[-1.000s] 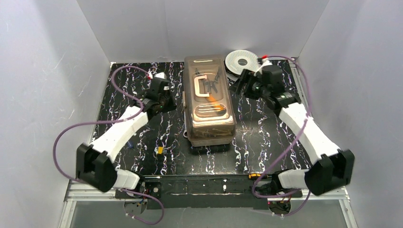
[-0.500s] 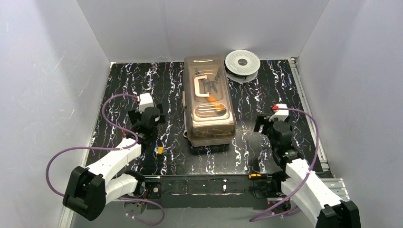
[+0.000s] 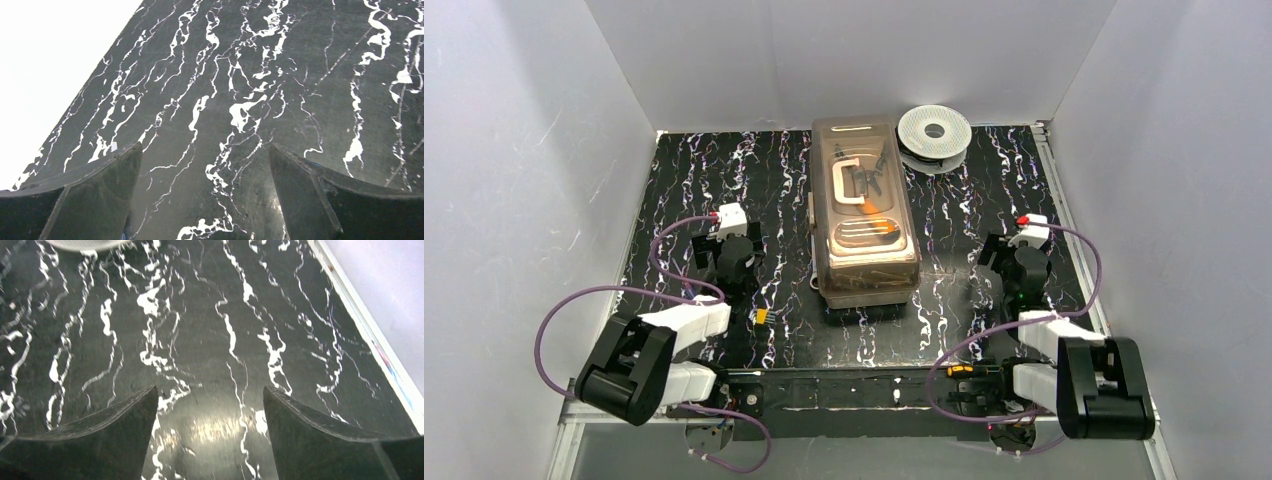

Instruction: Pack the tool kit

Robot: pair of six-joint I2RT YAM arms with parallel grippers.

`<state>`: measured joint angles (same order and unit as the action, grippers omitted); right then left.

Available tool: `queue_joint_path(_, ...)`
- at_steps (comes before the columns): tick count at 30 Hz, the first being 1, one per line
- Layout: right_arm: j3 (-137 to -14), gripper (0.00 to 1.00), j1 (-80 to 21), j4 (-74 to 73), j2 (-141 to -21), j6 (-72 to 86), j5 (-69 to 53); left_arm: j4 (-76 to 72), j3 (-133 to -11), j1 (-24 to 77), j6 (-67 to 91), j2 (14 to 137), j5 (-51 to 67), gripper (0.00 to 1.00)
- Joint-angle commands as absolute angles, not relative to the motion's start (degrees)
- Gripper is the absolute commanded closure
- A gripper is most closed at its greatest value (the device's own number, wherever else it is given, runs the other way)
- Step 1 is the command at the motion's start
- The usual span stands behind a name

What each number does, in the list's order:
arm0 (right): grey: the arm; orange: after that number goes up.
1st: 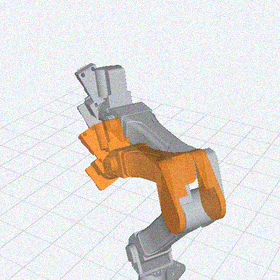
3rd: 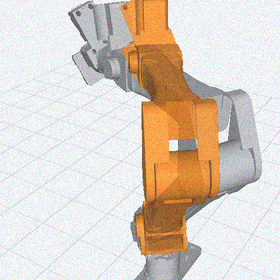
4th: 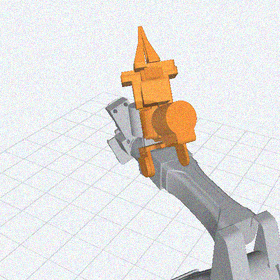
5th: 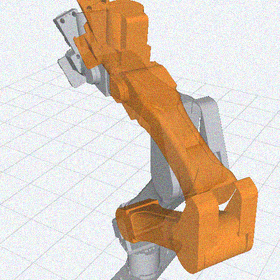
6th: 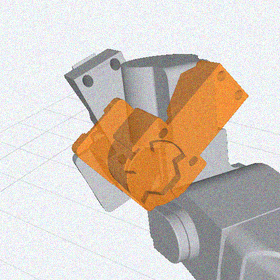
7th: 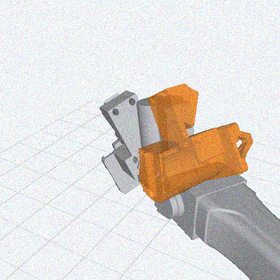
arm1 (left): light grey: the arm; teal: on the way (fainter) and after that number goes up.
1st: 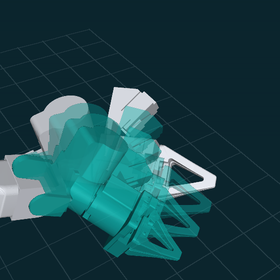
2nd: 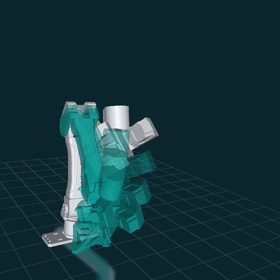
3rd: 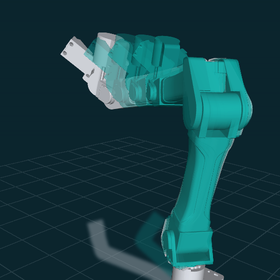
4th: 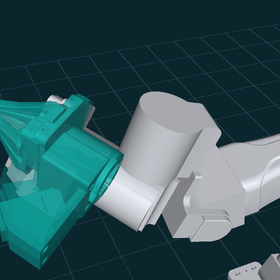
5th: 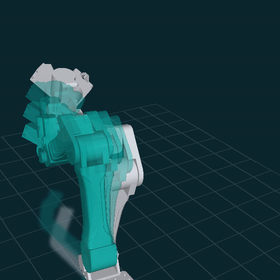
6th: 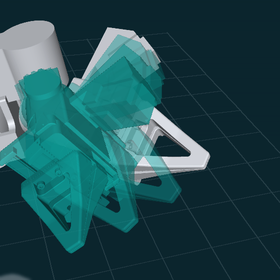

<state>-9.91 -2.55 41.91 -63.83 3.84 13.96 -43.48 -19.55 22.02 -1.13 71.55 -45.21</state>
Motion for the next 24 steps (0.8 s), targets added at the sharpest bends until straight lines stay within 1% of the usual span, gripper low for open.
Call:
queue_joint_path(1,-9.94,0.16,-1.24,62.34,-71.49,4.23,12.44,-50.27,-19.46,20.94,-2.56,71.83,-45.24,0.02)
queue_joint_path(2,-9.19,0.19,-1.39,70.86,-77.52,2.95,12.6,-51.35,-19.1,20.97,-3.17,71.9,-44.83,0.02)
queue_joint_path(3,-9.94,0.19,-3.24,68.95,-77.17,0.91,15.12,-52.4,-18.81,20.88,-3.79,71.97,-44.63,0.02)
queue_joint_path(4,-12.0,0.21,-3.57,60.1,-75.05,1.84,14.43,-52.73,-18.78,20.85,-4.11,72.07,-44.6,0.02)
queue_joint_path(5,-12.71,0.2,-2.18,60.12,-75.73,3.66,14.16,-52.07,-18.97,20.79,-4.4,72.1,-44.56,0.02)
queue_joint_path(6,-12.91,0.17,-2.13,62.56,-77.05,3.61,16.38,-50.76,-19.5,20.75,-5.1,72.35,-44.67,0.02)
queue_joint_path(7,-13.08,0.13,-2.07,60.97,-76.41,4.01,16.95,-49.53,-20.07,20.59,-5.38,73.01,-45.02,0.02)
queue_joint_path(8,-13.36,0.12,-2.08,58.28,-75.26,5.06,16.89,-49.09,-20.57,20.29,-5.66,74.33,-46.08,0.02)
queue_joint_path(10,-13.58,0.11,-2.09,59.62,-76.32,4.13,16.35,-50.01,-21.25,19.55,-5.41,77.89,-47.45,0.02)
queue_joint_path(13,-13.85,0.1,-2.09,58.28,-75.66,4.31,16.27,-54.04,-20.85,17.63,-4.66,83.07,-46.29,0.02)
queue_joint_path(16,-13.93,0.1,-2.0,58.46,-75.91,4.41,16.09,-59.34,-19.39,14.98,-5.2,85.71,-40.03,0.02)
queue_joint_path(18,-13.88,0.09,-1.98,58.33,-75.86,4.31,16.02,-52.07,-20.96,13.1,-2.64,83.79,-32.45,0.02)
queue_joint_path(19,-13.9,0.09,-1.96,58.28,-75.85,4.31,16.02,-50.78,-21.34,11.84,-2.67,83.72,-28.72,0.02)
queue_joint_path(24,-13.95,0.09,-2.0,58.23,-75.89,4.31,15.96,-46.22,-23.09,7.17,-0.6,83.52,-17.75,0.02)
